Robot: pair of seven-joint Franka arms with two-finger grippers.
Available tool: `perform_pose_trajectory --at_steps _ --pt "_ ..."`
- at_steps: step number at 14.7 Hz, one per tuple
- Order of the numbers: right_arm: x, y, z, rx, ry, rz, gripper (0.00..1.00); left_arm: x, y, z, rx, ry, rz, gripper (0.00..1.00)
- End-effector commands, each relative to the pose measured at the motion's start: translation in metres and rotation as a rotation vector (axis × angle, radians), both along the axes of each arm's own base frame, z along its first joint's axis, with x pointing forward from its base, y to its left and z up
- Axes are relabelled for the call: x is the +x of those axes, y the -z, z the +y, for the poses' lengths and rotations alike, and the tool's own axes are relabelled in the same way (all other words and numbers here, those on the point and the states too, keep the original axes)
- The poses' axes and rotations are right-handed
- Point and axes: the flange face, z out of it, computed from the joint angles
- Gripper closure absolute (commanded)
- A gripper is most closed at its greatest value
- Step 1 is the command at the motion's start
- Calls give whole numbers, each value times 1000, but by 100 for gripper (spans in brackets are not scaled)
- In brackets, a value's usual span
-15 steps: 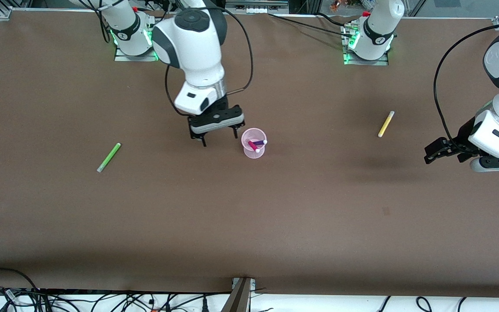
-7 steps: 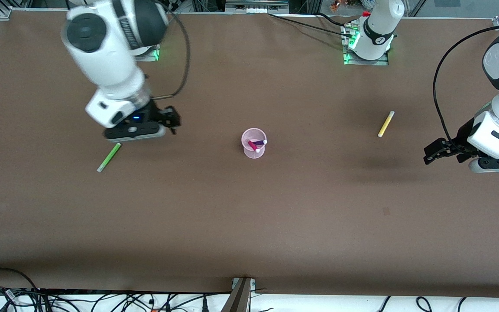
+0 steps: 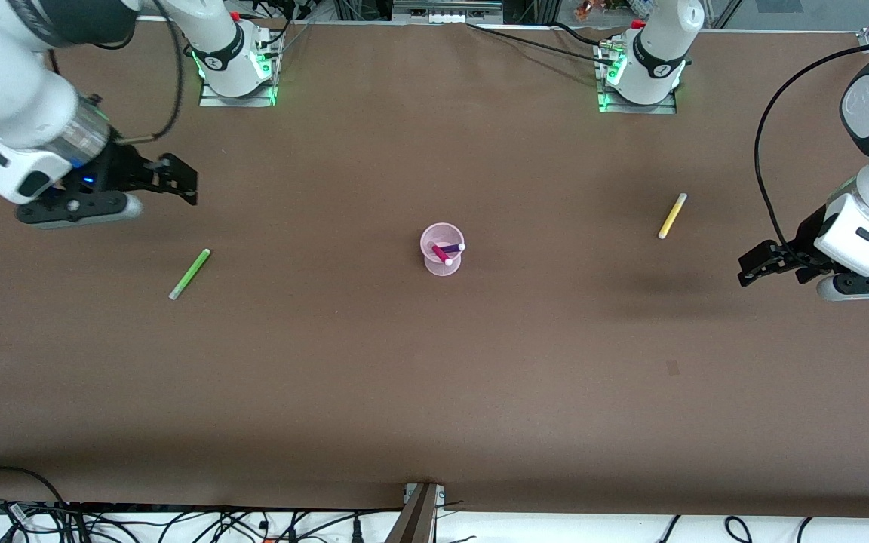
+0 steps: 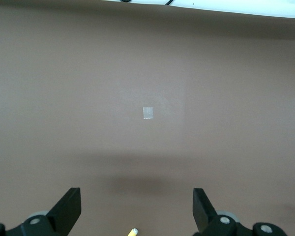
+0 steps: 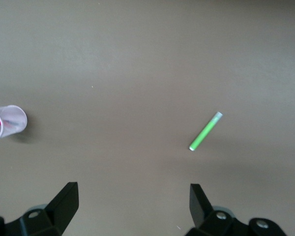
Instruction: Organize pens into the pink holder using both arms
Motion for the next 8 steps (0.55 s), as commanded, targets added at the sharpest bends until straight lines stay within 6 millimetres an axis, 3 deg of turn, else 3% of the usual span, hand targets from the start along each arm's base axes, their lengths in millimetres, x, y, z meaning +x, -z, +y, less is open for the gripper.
perform_pose_trajectory --at_steps 1,3,8 --pt "-22 -14 -28 -2 -10 -1 0 2 -11 0 -9 2 -20 0" --pt "-21 -17 -38 -15 -54 -11 0 3 -17 0 -4 10 -28 0" --pt "-15 -27 -35 -24 -64 -20 0 5 -15 0 -2 12 -20 0"
